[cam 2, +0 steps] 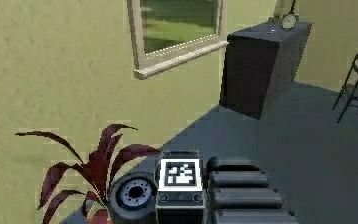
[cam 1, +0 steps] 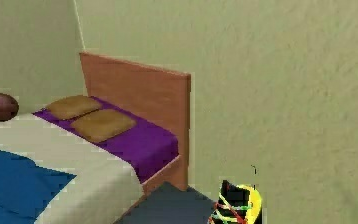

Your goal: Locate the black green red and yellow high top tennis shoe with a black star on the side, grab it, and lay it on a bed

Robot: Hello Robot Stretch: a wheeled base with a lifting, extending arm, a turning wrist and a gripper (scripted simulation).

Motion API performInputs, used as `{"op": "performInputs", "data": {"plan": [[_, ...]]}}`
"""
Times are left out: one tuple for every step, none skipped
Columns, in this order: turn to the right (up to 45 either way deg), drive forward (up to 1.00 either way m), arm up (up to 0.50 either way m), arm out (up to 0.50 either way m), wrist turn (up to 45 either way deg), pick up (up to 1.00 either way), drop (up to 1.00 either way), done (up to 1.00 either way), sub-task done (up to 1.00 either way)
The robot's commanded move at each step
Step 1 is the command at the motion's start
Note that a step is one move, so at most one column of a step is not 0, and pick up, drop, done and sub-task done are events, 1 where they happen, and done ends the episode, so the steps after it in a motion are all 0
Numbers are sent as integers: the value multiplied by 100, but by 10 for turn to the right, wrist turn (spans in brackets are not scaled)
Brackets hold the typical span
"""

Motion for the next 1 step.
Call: {"op": "performInputs", "data": {"plan": [[-300, 0, 0, 0, 0, 0, 0, 0, 0]]}}
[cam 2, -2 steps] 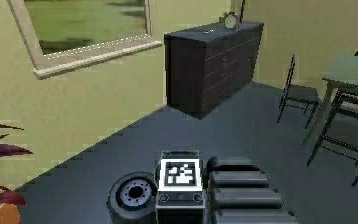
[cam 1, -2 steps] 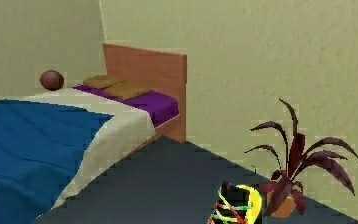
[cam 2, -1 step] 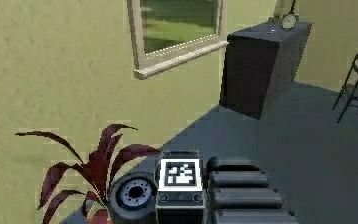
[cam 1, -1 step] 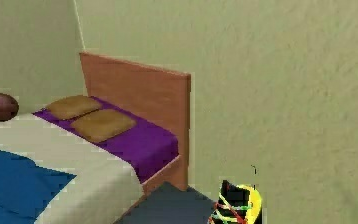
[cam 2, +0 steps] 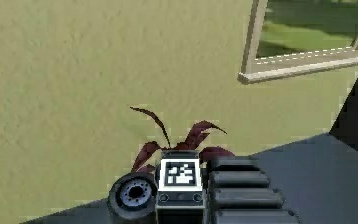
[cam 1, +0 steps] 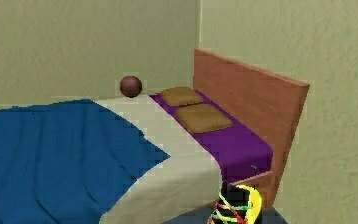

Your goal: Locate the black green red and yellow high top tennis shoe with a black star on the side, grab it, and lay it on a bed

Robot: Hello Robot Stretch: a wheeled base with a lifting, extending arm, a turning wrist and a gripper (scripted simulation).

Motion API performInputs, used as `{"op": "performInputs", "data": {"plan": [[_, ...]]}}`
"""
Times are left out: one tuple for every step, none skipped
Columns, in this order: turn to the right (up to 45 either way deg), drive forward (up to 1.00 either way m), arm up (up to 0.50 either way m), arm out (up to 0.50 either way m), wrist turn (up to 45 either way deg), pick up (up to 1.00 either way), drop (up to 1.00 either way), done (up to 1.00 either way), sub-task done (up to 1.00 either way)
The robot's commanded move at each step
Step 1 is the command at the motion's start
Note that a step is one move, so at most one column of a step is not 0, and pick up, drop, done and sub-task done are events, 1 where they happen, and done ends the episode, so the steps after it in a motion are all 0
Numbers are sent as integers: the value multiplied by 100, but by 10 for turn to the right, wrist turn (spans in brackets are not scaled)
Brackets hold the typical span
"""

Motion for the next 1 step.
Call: {"op": "performInputs", "data": {"plan": [[0, 45, 0, 0, 0, 0, 0, 0, 0]]}}
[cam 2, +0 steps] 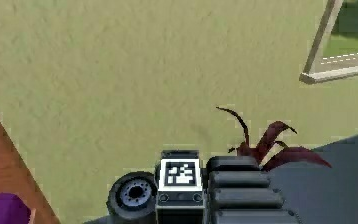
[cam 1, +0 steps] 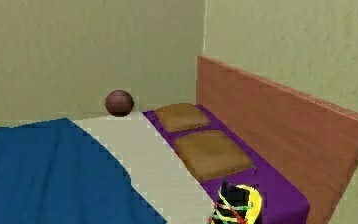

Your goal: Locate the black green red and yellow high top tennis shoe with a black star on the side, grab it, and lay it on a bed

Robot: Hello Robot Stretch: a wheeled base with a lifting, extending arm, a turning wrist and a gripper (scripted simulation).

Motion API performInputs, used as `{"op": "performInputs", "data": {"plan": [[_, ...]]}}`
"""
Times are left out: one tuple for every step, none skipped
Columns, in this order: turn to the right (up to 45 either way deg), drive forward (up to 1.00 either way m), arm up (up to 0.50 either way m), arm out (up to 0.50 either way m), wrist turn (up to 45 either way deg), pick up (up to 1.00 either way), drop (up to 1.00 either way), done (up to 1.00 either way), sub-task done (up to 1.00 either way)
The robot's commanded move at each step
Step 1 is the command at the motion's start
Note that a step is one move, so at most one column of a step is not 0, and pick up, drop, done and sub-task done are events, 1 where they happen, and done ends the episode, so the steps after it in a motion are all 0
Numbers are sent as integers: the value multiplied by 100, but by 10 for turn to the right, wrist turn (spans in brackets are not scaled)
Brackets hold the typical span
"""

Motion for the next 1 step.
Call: {"op": "performInputs", "data": {"plan": [[450, 0, 0, 0, 0, 0, 0, 0, 0]]}}
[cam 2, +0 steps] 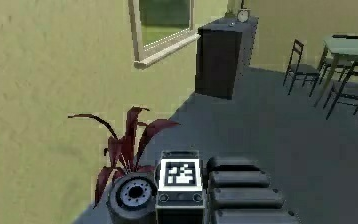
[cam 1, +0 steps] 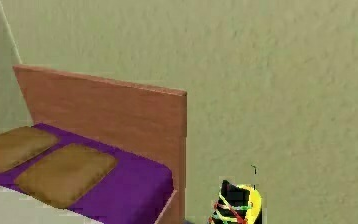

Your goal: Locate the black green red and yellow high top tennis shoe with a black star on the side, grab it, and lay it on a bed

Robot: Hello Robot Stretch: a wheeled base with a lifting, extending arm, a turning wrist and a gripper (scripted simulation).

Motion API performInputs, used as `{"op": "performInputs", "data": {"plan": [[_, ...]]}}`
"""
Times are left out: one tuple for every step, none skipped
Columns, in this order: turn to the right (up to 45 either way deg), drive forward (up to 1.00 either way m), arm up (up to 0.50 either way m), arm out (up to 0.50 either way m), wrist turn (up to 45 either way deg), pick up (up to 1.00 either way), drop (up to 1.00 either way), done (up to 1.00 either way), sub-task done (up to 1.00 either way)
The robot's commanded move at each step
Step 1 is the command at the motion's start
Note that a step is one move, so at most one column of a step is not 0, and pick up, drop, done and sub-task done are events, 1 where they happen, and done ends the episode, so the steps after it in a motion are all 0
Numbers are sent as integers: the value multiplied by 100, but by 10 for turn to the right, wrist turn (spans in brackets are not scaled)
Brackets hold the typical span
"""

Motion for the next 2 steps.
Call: {"op": "performInputs", "data": {"plan": [[450, 0, 0, 0, 0, 0, 0, 0, 0], [450, 0, 0, 0, 0, 0, 0, 0, 0]]}}
